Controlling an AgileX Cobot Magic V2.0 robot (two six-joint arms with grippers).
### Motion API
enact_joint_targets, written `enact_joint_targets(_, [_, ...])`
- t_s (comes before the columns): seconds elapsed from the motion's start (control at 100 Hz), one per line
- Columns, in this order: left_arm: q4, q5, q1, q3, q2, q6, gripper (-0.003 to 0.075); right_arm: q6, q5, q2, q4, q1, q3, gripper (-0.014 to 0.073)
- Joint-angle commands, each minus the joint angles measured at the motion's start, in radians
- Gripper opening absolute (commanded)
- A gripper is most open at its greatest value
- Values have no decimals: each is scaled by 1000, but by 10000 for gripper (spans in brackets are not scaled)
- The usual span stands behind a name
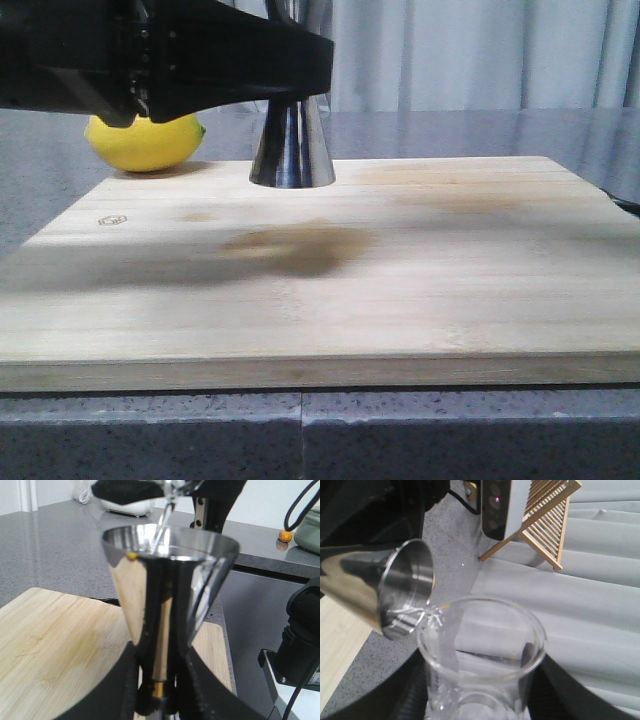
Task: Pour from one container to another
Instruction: 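Tip the beaker upright and lift it away from the jigger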
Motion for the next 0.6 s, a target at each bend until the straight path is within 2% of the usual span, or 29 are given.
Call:
enact_joint_targets(0.0, [-41, -183, 2, -28, -41, -10, -19, -9, 14, -22, -8, 1, -37, 164])
enact_joint_targets(0.59, [-41, -183, 2, -28, -41, -11, -19, -46, 14, -22, -8, 1, -37, 164])
